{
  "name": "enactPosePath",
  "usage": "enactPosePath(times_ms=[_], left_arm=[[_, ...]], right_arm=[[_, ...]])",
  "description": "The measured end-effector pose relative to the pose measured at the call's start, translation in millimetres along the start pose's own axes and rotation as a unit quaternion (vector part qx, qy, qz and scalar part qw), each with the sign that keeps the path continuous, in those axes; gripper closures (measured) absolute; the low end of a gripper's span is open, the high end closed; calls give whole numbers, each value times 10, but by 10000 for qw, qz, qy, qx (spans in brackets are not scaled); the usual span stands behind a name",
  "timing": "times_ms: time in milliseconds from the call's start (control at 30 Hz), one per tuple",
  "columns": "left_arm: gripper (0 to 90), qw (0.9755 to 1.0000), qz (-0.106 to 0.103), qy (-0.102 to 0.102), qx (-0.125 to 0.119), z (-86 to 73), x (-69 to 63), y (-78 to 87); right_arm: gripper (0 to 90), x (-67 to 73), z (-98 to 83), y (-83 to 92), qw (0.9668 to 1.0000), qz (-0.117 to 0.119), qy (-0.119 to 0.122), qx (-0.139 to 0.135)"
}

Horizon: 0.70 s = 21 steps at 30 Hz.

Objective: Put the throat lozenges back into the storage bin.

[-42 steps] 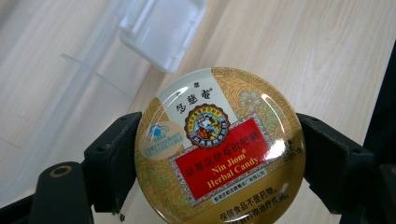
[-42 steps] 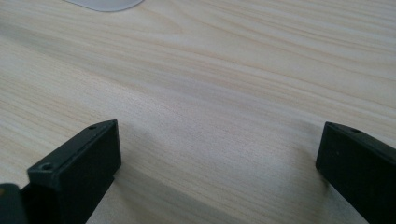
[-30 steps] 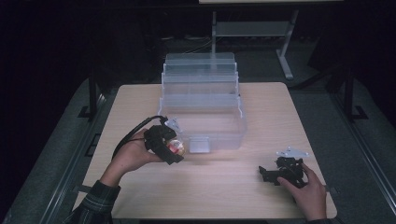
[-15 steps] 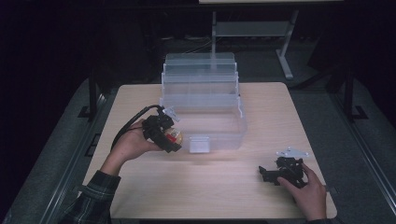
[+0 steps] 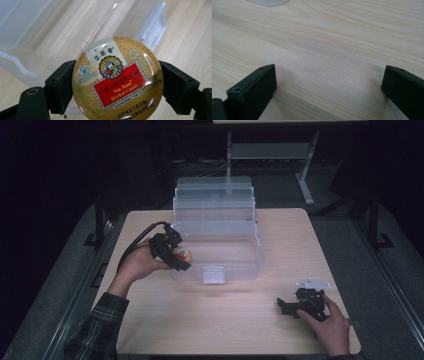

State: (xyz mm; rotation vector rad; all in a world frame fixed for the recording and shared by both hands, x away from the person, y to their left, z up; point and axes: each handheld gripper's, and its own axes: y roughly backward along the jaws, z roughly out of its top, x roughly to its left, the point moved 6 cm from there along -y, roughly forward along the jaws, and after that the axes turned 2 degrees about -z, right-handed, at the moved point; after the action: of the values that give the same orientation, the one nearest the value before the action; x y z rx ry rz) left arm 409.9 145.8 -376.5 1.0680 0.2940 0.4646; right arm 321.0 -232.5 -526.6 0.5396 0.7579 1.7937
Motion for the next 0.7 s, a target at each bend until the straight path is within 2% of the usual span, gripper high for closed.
enactPosePath(times_ms=[367,700], left_arm=[[196,9997,165,195,-15,67,224,-8],[196,9995,216,196,85,81,342,-66]], right_arm=[[0,2,0,1,10000,2,-10,4],[0,2,0,1,10000,2,-11,4]])
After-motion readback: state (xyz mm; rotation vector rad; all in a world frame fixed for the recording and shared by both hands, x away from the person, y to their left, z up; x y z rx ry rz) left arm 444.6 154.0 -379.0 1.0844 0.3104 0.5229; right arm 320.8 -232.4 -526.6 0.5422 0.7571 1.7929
